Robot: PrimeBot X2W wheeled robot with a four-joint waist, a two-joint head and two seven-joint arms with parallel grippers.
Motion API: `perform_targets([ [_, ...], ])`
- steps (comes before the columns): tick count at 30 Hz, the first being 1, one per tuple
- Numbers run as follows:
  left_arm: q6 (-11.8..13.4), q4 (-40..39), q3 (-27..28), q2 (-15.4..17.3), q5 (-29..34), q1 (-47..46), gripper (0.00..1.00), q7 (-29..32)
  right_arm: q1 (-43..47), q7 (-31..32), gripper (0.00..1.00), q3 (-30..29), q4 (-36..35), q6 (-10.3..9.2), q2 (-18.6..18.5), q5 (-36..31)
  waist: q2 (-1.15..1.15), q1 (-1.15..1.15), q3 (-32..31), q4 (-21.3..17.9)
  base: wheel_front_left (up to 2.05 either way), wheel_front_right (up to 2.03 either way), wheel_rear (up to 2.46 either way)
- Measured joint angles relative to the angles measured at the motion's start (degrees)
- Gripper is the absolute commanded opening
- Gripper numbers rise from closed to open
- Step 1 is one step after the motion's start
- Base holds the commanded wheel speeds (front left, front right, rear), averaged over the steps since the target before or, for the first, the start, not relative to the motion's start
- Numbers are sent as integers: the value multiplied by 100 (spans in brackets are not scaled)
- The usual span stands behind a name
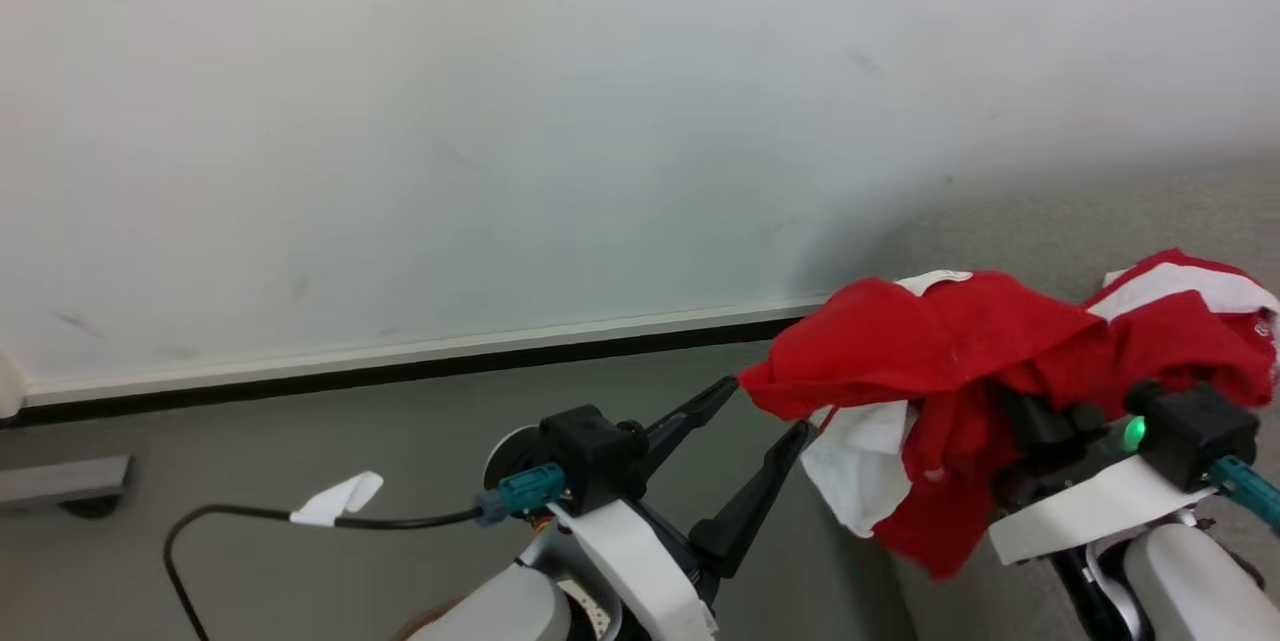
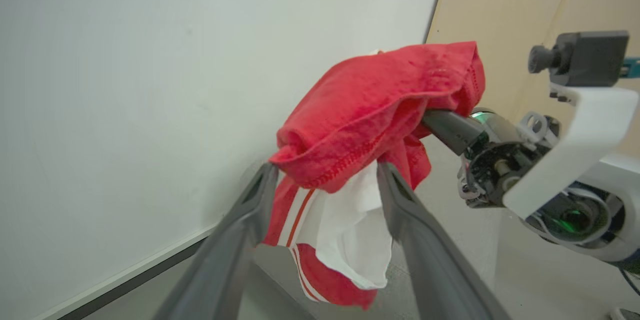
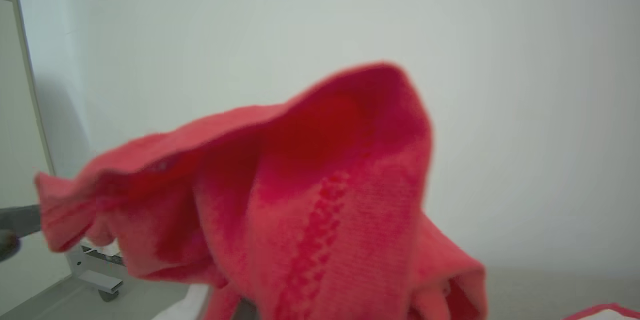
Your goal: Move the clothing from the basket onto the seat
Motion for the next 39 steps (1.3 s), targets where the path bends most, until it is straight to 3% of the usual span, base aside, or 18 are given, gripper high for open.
perform_targets([
  [10,7,-58,-103,60,80,-3,100,-52,-74,0,0,-723,-426,0,-410,-233,0,0,141,-894,0,0,0],
  [21,23,51,-211,110,193,-21,100,-127,283,0,0,-1216,-848,0,-482,-372,0,0,330,-1524,0,0,0],
  [30,19,54,-270,131,237,-128,100,-138,181,32,0,-1196,-949,0,-490,-332,0,0,559,-1615,0,0,0],
  [39,13,-92,-253,247,435,-536,100,-30,-1083,93,0,-1388,-536,0,-1089,-46,0,0,1283,-1395,0,0,0],
])
